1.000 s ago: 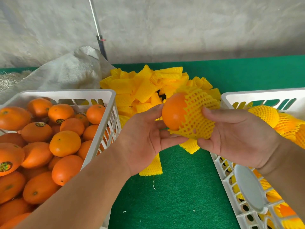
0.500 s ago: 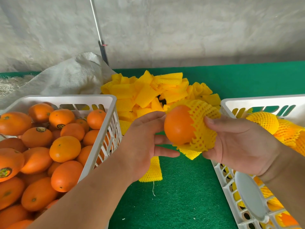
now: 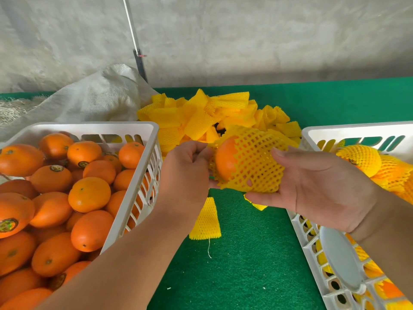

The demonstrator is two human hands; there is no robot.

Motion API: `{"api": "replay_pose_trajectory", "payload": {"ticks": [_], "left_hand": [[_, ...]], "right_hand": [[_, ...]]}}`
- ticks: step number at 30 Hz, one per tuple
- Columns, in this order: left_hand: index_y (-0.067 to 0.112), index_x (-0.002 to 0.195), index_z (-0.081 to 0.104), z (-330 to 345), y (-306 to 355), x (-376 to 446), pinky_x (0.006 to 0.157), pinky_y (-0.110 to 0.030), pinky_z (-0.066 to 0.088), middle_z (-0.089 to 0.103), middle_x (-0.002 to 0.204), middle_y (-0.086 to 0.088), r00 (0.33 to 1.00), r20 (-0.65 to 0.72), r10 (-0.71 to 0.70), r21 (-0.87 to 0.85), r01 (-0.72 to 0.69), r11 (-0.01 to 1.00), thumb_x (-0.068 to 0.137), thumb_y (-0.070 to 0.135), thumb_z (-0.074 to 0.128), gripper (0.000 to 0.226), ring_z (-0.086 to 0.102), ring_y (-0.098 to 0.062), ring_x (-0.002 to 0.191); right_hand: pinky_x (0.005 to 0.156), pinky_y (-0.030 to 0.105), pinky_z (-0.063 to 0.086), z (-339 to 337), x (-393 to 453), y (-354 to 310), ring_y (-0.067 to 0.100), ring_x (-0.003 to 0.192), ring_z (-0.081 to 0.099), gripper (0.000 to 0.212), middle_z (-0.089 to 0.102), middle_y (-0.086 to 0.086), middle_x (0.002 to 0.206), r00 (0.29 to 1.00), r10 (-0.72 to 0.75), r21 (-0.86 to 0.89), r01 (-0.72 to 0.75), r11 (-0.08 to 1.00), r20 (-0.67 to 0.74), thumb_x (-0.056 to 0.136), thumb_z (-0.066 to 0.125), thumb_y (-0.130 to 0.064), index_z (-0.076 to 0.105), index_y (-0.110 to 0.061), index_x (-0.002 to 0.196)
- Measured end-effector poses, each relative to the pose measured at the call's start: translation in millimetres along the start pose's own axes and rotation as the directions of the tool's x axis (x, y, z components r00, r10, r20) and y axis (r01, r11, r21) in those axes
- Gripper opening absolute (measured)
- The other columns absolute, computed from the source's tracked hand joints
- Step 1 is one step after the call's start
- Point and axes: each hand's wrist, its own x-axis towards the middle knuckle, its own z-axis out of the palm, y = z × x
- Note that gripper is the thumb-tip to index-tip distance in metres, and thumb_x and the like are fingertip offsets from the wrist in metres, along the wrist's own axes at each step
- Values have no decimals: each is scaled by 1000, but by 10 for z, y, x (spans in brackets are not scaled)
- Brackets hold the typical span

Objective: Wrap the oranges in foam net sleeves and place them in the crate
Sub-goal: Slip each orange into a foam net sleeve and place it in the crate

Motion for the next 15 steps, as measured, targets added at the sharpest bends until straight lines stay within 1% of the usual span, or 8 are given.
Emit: {"api": "replay_pose_trajectory", "payload": {"ticks": [1, 4, 5, 7, 10, 12, 14, 15], "left_hand": [[18, 101, 74, -6, -5, -1, 55, -31, 61, 77, 78, -5, 1000, -13, 19, 46, -18, 999, 111, 22, 56, 21, 77, -16, 63], [23, 100, 73, -10, -21, -20, 46, -17, 50, 75, 72, 3, 996, -41, 84, 146, -78, 986, 110, 25, 56, 20, 72, -8, 55], [25, 99, 73, -10, -23, -23, 45, -16, 49, 74, 72, 2, 995, -38, 97, 172, -89, 981, 111, 26, 56, 20, 72, -8, 55], [27, 99, 72, -2, -16, -27, 50, -23, 58, 75, 80, -2, 996, 7, 85, 187, -84, 979, 111, 25, 55, 21, 75, -11, 60], [21, 105, 72, 33, 20, -35, 66, -41, 67, 76, 100, -11, 995, 95, -30, 71, 24, 997, 111, 21, 54, 19, 79, -20, 76], [17, 110, 71, 54, 49, -43, 68, -43, 67, 75, 108, -13, 988, 115, -103, -35, 107, 994, 111, 19, 55, 17, 80, -24, 86], [17, 112, 71, 79, 91, -56, 70, -43, 67, 73, 115, -14, 974, 153, -167, -147, 190, 971, 110, 27, 57, 17, 78, -28, 95], [20, 115, 70, 84, 103, -61, 73, -45, 67, 72, 122, -13, 961, 190, -202, -208, 240, 948, 107, 38, 60, 22, 76, -29, 101]], "right_hand": [[102, 52, 54, 4, 0, 6, 37, 133, 62, 41, 61, 13, 149, 1000, 0, -2, 0, 1000, 4, 100, 69, -15, 66, -19, 141], [102, 53, 54, 9, 4, 24, 38, 134, 61, 41, 61, 11, 149, 1000, 7, -72, -8, 997, -19, 98, 72, -16, 68, -21, 139], [102, 53, 55, 13, 9, 31, 38, 134, 61, 42, 61, 11, 149, 999, 6, -98, -9, 995, -35, 96, 74, -17, 69, -23, 137], [99, 53, 57, 22, 22, 47, 37, 132, 63, 39, 64, 10, 147, 996, -9, -136, -3, 991, -89, 95, 74, -17, 72, -25, 133], [93, 53, 60, 0, 31, 62, 38, 126, 67, 39, 67, 11, 142, 977, -44, -173, 8, 985, -210, 93, 70, -13, 73, -22, 131], [92, 53, 61, -13, 32, 61, 38, 124, 68, 42, 68, 12, 141, 969, -57, -182, 13, 983, -239, 93, 71, -10, 71, -20, 134], [91, 53, 61, -16, 41, 69, 39, 123, 69, 46, 69, 12, 139, 966, -67, -222, 10, 975, -251, 91, 74, -10, 68, -18, 136], [90, 53, 61, -17, 50, 82, 40, 122, 69, 46, 70, 12, 137, 962, -75, -263, 4, 965, -261, 92, 75, -9, 67, -17, 137]]}}
